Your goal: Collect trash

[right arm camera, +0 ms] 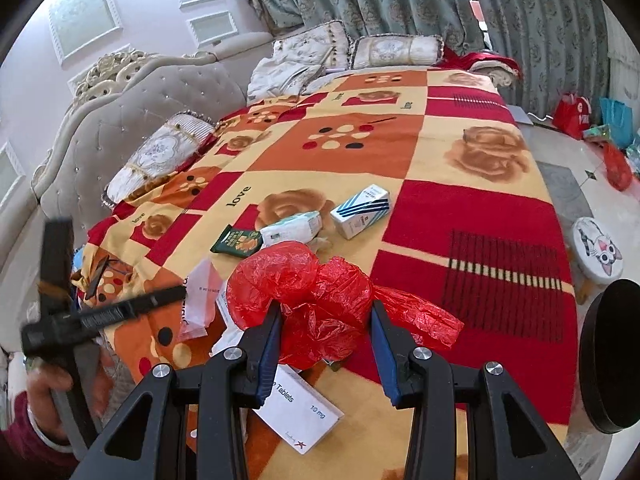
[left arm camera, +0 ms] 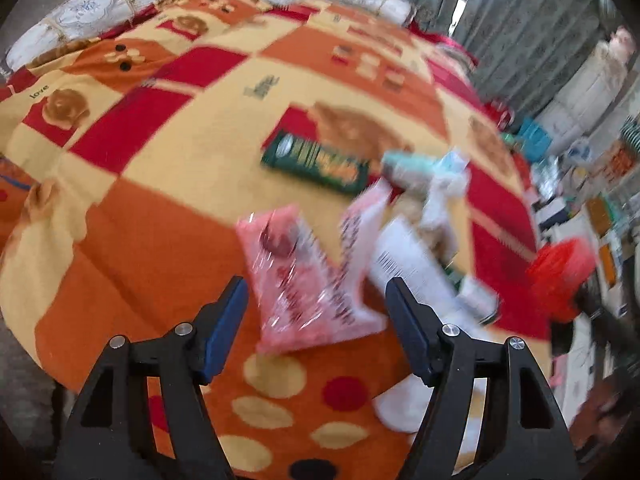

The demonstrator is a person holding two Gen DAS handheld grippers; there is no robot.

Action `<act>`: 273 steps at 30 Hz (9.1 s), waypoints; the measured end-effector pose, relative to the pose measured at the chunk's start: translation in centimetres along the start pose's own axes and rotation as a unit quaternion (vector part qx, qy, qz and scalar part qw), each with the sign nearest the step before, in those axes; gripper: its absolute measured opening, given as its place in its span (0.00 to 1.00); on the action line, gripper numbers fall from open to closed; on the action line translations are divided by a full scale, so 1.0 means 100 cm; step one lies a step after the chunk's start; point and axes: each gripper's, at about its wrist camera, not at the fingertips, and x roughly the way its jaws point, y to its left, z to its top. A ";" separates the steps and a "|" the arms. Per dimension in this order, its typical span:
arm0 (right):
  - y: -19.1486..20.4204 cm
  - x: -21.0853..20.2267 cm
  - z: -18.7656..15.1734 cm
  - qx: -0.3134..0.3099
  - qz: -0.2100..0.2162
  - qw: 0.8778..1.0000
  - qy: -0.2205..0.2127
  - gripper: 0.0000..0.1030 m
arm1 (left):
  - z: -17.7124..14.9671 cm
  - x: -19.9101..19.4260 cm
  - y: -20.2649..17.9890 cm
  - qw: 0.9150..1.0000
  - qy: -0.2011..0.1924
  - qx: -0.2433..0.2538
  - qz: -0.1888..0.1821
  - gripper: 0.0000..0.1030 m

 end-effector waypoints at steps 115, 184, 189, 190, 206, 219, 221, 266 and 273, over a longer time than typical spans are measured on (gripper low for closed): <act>-0.215 -0.113 -0.057 0.191 -0.178 0.964 -0.043 0.70 | -0.023 0.003 -0.329 0.969 -0.028 0.228 -0.095 0.60; -0.072 0.017 -0.051 0.025 -0.105 0.992 0.061 0.48 | 0.010 0.058 -0.079 1.000 0.021 -0.003 0.009 0.60; -0.073 0.030 -0.057 0.018 -0.115 0.991 0.071 0.49 | 0.007 0.055 -0.071 1.000 0.023 0.004 -0.001 0.58; -0.073 0.032 -0.058 0.017 -0.116 0.990 0.072 0.49 | 0.007 0.052 -0.070 1.000 0.024 0.007 0.000 0.48; -0.063 -0.002 -0.036 0.029 -0.087 0.996 0.008 0.45 | 0.017 -0.013 -0.095 0.997 -0.009 0.059 -0.056 0.15; -0.078 -0.031 -0.031 0.045 -0.102 0.994 -0.017 0.45 | 0.024 -0.022 -0.167 0.988 -0.022 0.121 -0.091 0.15; -0.083 -0.035 -0.031 0.050 -0.105 0.993 -0.019 0.45 | 0.022 -0.023 -0.179 0.986 -0.024 0.131 -0.096 0.15; -0.282 -0.115 -0.070 0.209 -0.218 0.953 -0.037 0.45 | -0.021 0.077 -0.419 0.955 0.078 0.232 -0.170 0.15; -0.297 -0.113 -0.077 0.224 -0.218 0.949 -0.032 0.45 | -0.023 0.085 -0.435 0.953 0.083 0.232 -0.175 0.15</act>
